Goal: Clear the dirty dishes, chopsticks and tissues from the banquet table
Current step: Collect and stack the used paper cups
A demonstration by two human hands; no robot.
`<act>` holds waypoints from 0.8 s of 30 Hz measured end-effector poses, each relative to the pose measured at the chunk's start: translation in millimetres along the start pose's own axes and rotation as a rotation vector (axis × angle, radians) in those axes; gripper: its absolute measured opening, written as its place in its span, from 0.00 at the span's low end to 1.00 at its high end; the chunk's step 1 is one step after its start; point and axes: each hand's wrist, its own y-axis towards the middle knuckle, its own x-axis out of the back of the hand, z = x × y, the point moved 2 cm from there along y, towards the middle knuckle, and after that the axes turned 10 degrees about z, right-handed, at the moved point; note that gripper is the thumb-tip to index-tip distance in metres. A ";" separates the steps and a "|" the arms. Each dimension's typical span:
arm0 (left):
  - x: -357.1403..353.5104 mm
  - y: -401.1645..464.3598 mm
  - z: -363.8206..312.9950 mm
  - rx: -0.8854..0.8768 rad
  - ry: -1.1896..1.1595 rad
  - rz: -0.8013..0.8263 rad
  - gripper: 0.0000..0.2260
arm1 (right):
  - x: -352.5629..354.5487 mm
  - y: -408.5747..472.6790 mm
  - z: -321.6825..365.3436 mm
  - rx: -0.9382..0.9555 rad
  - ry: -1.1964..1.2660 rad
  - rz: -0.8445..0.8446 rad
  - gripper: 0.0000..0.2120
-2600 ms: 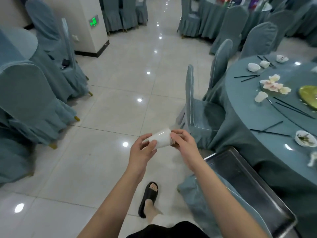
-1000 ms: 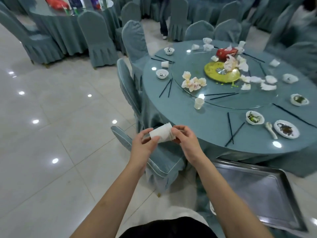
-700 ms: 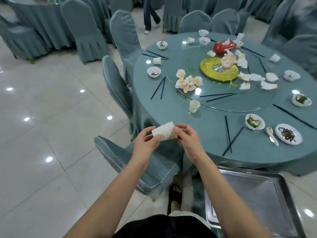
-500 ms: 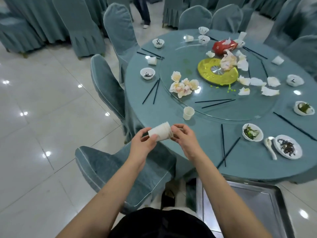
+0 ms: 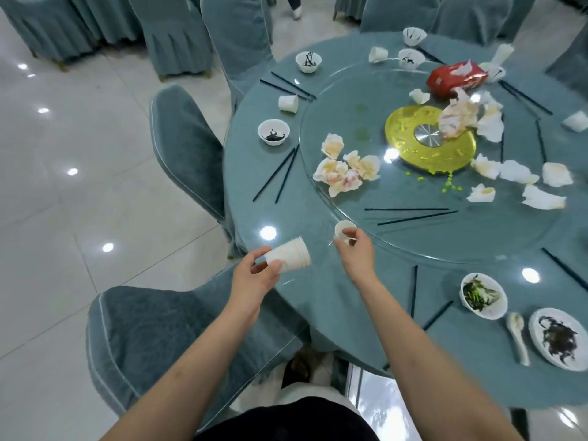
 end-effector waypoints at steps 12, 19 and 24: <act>-7.2 19.8 0.8 0.015 -0.028 -0.077 0.13 | -5.4 70.3 -25.2 0.111 -0.577 0.129 0.25; 10.0 15.3 -4.8 0.013 -0.077 -0.111 0.15 | -8.7 62.2 -19.8 0.144 -0.371 0.153 0.27; 30.0 3.2 -13.9 -0.029 -0.130 -0.140 0.14 | -23.5 35.1 13.0 0.164 -0.099 0.227 0.29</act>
